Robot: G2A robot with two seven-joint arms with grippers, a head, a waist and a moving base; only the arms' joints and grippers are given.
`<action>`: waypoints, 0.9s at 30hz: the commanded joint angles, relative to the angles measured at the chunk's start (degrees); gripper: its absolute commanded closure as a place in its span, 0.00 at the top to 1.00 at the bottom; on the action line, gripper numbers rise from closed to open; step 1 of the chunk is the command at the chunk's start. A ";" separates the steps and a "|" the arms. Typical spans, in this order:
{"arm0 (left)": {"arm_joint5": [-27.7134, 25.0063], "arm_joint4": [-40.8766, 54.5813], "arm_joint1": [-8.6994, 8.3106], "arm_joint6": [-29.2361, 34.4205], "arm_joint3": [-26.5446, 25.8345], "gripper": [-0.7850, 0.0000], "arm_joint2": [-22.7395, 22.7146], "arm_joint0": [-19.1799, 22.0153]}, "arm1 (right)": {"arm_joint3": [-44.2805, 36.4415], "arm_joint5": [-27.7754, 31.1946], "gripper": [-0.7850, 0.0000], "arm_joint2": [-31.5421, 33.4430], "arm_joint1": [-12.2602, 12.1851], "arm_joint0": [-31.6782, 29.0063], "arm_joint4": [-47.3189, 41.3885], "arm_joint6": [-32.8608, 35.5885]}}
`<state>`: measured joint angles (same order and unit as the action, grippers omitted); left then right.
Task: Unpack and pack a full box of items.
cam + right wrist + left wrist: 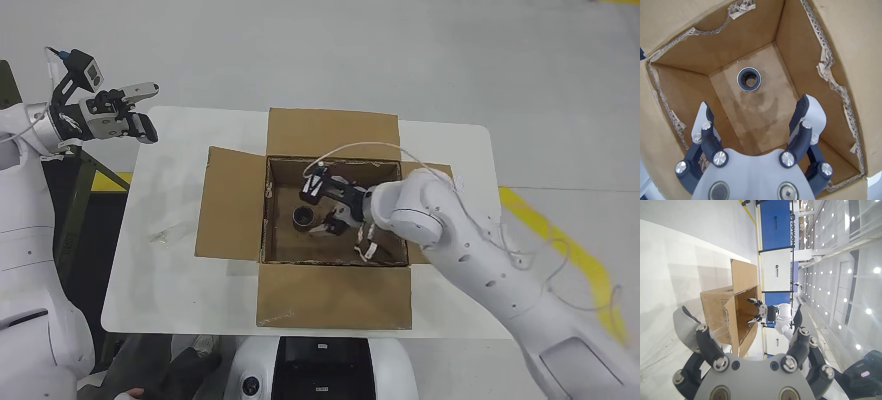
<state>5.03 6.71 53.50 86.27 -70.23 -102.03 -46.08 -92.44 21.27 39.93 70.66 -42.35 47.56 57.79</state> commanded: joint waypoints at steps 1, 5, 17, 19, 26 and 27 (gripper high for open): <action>0.00 0.00 0.00 0.00 0.00 1.00 0.00 0.00 | 1.90 0.63 1.00 -1.98 0.80 1.37 0.65 -1.02; 0.00 0.00 0.00 0.00 0.00 1.00 0.00 0.00 | 5.99 1.68 1.00 -5.42 2.53 3.62 1.17 -3.59; 0.00 0.00 0.00 0.00 0.00 1.00 0.00 0.00 | 16.80 3.28 1.00 -11.94 7.23 7.85 1.22 -7.77; 0.00 0.00 0.00 0.00 0.00 1.00 0.00 0.00 | 18.03 3.58 1.00 -12.58 7.87 8.26 1.30 -8.40; 0.00 0.00 0.00 0.00 0.00 1.00 0.00 0.00 | 22.58 4.23 1.00 -14.13 9.84 9.30 1.73 -9.96; 0.00 0.00 0.00 0.00 0.00 1.00 0.00 0.00 | 23.22 4.31 0.97 -14.27 10.08 9.38 1.76 -10.12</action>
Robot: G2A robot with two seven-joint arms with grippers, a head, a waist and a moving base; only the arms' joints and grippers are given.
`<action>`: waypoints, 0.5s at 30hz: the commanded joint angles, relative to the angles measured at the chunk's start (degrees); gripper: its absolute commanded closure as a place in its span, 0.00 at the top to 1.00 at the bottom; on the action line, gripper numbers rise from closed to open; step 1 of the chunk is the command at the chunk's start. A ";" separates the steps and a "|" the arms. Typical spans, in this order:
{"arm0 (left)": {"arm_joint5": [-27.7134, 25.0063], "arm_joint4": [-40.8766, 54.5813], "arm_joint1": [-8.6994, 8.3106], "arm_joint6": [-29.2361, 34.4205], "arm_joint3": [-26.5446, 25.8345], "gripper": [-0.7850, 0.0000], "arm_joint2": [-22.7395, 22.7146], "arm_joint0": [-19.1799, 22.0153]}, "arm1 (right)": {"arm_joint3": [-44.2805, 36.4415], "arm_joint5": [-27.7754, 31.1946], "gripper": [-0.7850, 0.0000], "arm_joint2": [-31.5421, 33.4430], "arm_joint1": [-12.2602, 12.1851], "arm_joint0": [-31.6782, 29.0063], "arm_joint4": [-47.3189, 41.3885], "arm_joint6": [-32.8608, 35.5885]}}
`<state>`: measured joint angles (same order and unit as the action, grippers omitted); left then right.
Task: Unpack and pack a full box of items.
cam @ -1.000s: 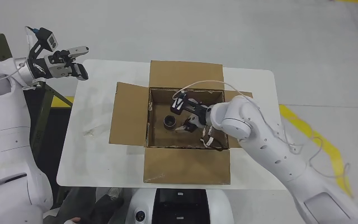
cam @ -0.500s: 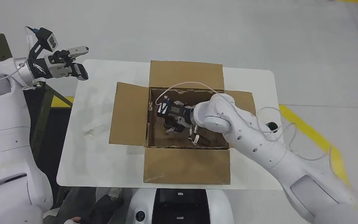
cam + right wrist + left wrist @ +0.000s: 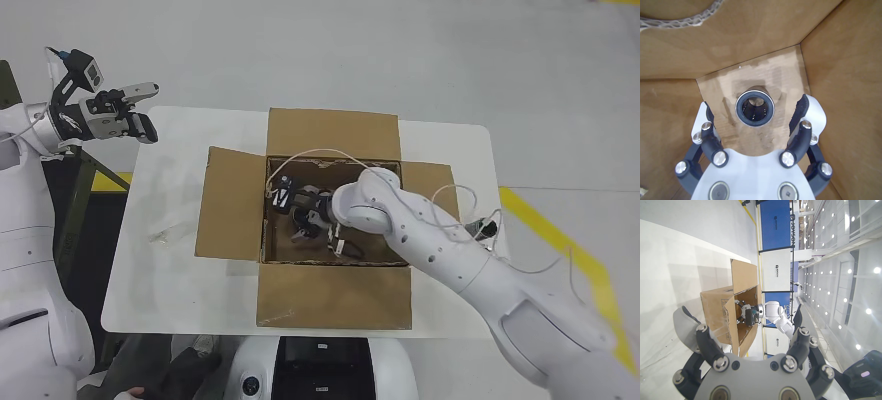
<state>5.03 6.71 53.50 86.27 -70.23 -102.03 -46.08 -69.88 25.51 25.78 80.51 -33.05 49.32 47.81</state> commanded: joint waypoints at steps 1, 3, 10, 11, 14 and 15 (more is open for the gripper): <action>0.00 0.00 0.00 0.00 0.00 1.00 0.00 0.00 | 1.23 0.12 0.91 -0.23 0.45 0.16 0.04 -0.27; 0.00 0.00 0.00 0.00 0.00 1.00 0.00 0.00 | 2.24 0.26 0.82 -0.36 0.85 0.26 0.05 -0.62; 0.00 0.00 0.00 0.00 0.00 1.00 0.00 0.00 | 4.46 0.10 0.41 -0.01 1.70 0.44 0.74 -1.16; 0.00 0.00 0.00 0.00 0.00 1.00 0.00 0.00 | 4.54 -0.14 0.36 0.21 1.72 0.43 0.93 -1.19; 0.00 0.00 0.00 0.00 0.00 1.00 0.00 0.00 | 3.78 -0.40 0.24 0.98 1.56 0.23 1.69 -0.87; 0.00 0.00 0.00 0.00 0.00 1.00 0.00 0.00 | 3.11 -0.48 0.21 1.30 1.42 0.09 2.08 -0.57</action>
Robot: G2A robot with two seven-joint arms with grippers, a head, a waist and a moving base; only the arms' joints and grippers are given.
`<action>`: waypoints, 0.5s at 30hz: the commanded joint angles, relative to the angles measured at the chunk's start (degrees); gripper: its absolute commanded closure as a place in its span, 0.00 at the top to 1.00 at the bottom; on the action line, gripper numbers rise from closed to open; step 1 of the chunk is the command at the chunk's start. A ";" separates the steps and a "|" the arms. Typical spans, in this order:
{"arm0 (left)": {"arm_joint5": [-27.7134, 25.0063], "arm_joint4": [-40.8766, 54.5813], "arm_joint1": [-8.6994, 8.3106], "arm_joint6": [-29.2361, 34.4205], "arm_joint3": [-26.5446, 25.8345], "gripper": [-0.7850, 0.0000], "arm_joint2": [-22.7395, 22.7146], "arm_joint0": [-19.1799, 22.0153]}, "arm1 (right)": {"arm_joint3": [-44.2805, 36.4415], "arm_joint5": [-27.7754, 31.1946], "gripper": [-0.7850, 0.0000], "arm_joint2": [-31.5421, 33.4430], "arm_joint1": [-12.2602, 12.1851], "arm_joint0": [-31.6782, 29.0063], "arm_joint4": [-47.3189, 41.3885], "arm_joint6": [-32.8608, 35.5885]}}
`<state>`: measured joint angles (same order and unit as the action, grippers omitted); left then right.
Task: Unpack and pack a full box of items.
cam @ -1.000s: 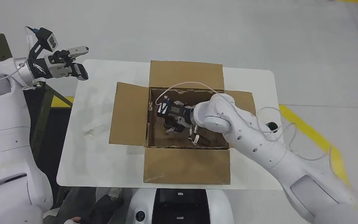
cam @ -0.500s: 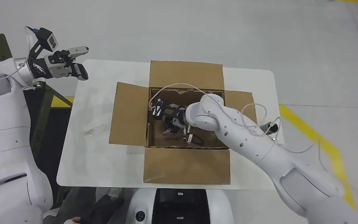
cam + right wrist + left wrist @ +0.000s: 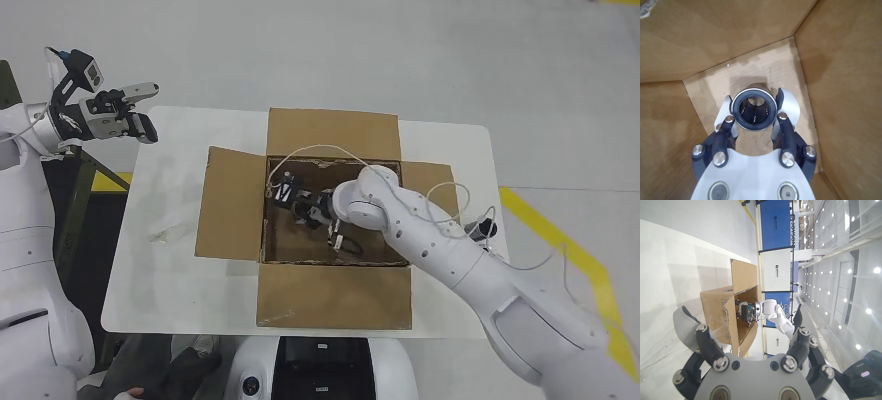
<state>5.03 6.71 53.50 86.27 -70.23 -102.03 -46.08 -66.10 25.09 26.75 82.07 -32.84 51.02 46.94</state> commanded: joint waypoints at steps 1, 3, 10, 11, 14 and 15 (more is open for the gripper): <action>0.00 0.00 0.00 0.00 0.00 1.00 0.00 0.00 | -1.42 -0.30 0.18 0.73 -0.34 -0.32 0.78 0.66; 0.00 0.00 0.00 0.00 0.00 1.00 0.00 0.00 | -3.39 -0.81 0.06 1.75 -0.86 -0.92 1.64 1.47; 0.00 0.00 0.00 0.00 0.00 1.00 0.00 0.00 | -14.27 -1.73 0.00 7.50 -3.96 -5.60 5.22 3.98; 0.00 0.00 0.00 0.00 0.00 1.00 0.00 0.00 | -16.10 -1.76 0.00 8.51 -4.50 -6.55 5.84 4.44; 0.00 0.00 0.00 0.00 0.00 1.00 0.00 0.00 | -21.76 -1.78 0.00 11.68 -6.01 -9.71 7.26 5.54; 0.00 0.00 0.00 0.00 0.00 1.00 0.00 0.00 | -23.43 -1.80 0.00 12.68 -6.47 -10.72 7.75 6.13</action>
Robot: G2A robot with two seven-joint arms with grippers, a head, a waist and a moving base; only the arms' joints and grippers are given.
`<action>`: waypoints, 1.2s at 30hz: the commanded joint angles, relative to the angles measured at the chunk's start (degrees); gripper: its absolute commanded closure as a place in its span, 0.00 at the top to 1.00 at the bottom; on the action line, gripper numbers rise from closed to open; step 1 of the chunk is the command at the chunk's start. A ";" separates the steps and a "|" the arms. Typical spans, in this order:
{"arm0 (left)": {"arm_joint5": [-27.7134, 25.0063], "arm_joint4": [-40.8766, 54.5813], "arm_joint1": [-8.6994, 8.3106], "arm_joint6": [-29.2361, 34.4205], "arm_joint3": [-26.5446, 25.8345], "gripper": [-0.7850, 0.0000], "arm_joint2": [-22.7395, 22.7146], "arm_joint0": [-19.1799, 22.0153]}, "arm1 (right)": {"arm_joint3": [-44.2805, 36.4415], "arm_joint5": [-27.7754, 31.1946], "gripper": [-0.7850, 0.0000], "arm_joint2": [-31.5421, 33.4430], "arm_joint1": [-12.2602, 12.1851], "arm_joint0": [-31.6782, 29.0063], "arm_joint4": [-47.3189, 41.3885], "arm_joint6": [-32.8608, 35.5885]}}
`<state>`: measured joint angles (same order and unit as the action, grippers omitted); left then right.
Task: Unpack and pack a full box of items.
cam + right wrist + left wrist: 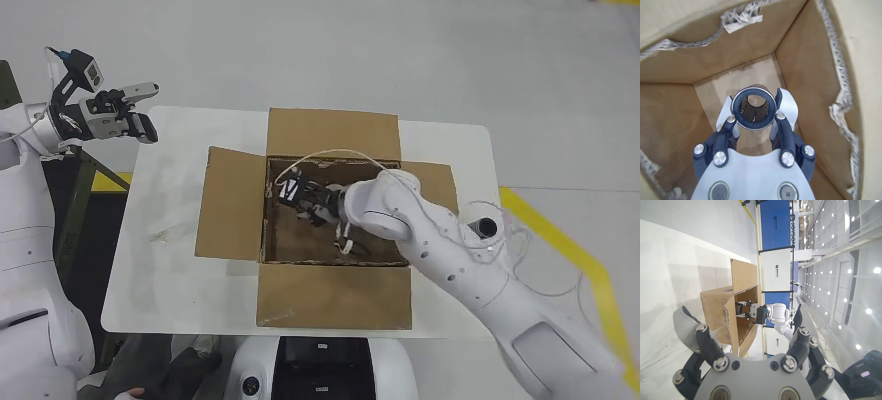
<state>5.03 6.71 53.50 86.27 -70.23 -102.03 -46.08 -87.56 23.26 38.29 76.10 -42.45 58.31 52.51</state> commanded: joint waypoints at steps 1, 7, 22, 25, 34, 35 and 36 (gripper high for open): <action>0.00 0.00 0.00 0.00 0.00 1.00 0.00 0.00 | -3.77 -0.03 0.00 2.16 -0.91 -2.09 0.77 1.09; 0.00 0.00 0.00 0.00 0.00 1.00 0.00 0.00 | -12.83 -1.56 0.00 8.41 -3.02 -8.24 1.16 2.35; 0.00 0.00 0.00 0.00 0.00 1.00 0.00 0.00 | -24.21 -1.25 0.00 17.96 -5.80 -18.23 0.28 2.84; 0.00 0.00 0.00 0.00 0.00 1.00 0.00 0.00 | -25.86 -1.61 0.00 19.49 -6.12 -19.39 -0.79 3.09; 0.00 0.00 0.00 0.00 0.00 1.00 0.00 0.00 | -30.39 -2.43 0.00 23.00 -7.08 -23.69 -1.31 2.38; 0.00 0.00 0.00 0.00 0.00 1.00 0.00 0.00 | -30.82 -2.30 0.00 23.57 -7.21 -24.39 -1.57 1.94; 0.00 0.00 0.00 0.00 0.00 1.00 0.00 0.00 | -31.20 -2.21 0.00 24.34 -7.37 -25.14 -1.79 1.54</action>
<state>5.03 6.71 53.50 86.27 -70.23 -102.03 -46.08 -118.38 20.94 61.85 68.88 -66.83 56.77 54.45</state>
